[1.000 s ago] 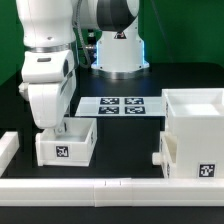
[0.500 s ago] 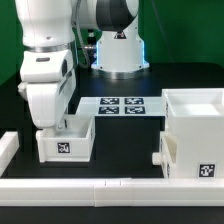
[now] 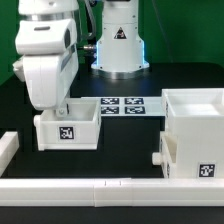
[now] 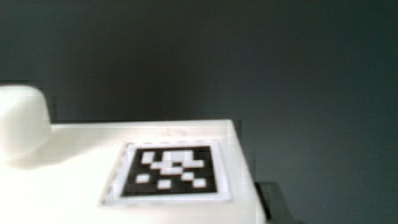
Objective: Assemble drawer
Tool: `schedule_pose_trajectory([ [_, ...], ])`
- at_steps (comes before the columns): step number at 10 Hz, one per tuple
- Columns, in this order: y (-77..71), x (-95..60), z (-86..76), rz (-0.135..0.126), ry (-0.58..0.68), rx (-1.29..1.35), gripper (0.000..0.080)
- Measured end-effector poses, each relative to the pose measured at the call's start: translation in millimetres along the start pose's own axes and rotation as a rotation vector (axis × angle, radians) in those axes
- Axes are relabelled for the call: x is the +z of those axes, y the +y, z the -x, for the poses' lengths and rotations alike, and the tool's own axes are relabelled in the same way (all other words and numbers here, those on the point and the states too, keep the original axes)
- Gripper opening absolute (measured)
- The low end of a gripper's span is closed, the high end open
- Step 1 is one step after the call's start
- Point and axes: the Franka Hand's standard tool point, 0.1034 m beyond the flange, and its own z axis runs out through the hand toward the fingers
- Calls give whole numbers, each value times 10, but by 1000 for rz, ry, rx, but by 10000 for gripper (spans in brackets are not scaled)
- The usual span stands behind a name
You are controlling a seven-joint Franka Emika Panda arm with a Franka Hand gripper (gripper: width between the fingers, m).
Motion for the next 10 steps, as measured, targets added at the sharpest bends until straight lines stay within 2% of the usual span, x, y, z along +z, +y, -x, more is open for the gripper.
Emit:
schedule_pose_trajectory([
  [1, -98, 63, 31, -4, -1, -1, 38],
  [4, -90, 63, -1, -14, 0, 5, 38],
  [5, -29, 36, -117, -19, 0, -13, 38],
  [8, 303, -96, -535, 25, 14, 13, 38],
  [9, 398, -120, -625, 39, 20, 9, 38],
  [10, 408, -121, -638, 47, 20, 8, 38],
])
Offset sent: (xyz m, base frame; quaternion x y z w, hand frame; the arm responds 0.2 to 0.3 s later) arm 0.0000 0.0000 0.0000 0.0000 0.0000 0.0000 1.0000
